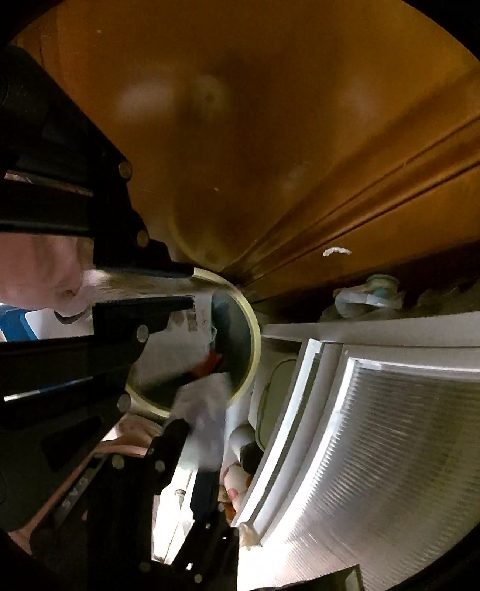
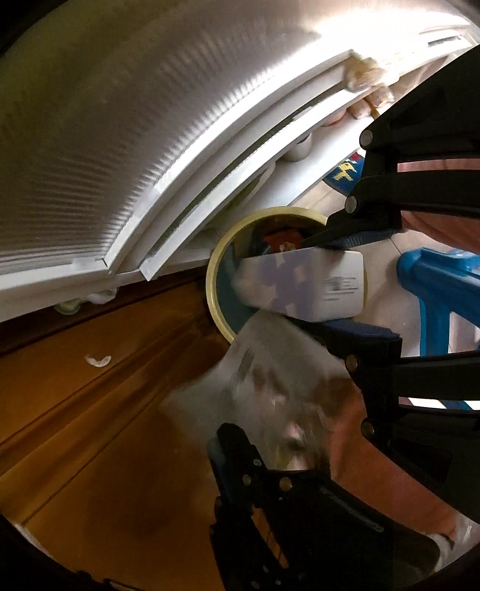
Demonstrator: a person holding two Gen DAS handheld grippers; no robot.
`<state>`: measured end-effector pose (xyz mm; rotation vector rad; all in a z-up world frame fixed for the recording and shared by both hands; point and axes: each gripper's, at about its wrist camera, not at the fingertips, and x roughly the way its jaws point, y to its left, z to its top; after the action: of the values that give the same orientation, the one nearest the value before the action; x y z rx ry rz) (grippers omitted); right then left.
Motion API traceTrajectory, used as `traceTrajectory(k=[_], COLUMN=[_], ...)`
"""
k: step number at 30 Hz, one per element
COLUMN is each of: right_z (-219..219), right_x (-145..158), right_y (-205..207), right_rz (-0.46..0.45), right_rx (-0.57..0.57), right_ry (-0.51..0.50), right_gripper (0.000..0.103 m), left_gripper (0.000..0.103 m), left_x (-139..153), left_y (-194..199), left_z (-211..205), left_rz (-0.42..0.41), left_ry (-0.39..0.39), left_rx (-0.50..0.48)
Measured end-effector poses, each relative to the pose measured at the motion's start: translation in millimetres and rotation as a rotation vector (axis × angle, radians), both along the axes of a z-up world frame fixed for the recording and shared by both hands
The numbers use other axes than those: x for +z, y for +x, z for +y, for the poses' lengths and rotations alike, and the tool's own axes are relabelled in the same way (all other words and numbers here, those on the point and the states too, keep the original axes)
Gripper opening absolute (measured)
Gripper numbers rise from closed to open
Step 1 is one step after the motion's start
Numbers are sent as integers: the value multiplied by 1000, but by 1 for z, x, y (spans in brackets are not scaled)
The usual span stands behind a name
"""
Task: Collect trash
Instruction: 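Open the left tool to drop the packet while the right drops the carton, then raise both empty tools back toward the table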
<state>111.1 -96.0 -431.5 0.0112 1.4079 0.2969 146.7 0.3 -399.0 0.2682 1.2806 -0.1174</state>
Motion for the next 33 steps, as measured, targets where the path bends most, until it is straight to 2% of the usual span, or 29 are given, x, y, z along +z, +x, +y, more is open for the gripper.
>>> traceTrajectory(k=[2,3,5,6,12,19,33], right_z=[0,-1,-4,-6,-7,-13,-17], right_x=[-5,-7,-8,-7,-2,19,109], right_y=[6,9,13,13,20,-3,-50], right_rz=[4,9,18,21,22,11,-96], right_rx=[3,-1,-9,-13,-21,-49,-53], right_ry=[1,3,8,8,10,25,16], right_gripper=[40,40,40,40,40,40,40], left_gripper=[16,24,49,52,52,52,52], left_x=[-3,-2,-2,-1,8,26,109], left_y=[2,1,1,1,-2,-4,-49], left_z=[-1,-2,-2,-2,-2,-4,-9], left_rz=[9,9,11,11,8,-4,-73], left_ry=[7,11,9,5,9,-2,-32], left_rx=[-7,-8,-11,-10,5,6,-11])
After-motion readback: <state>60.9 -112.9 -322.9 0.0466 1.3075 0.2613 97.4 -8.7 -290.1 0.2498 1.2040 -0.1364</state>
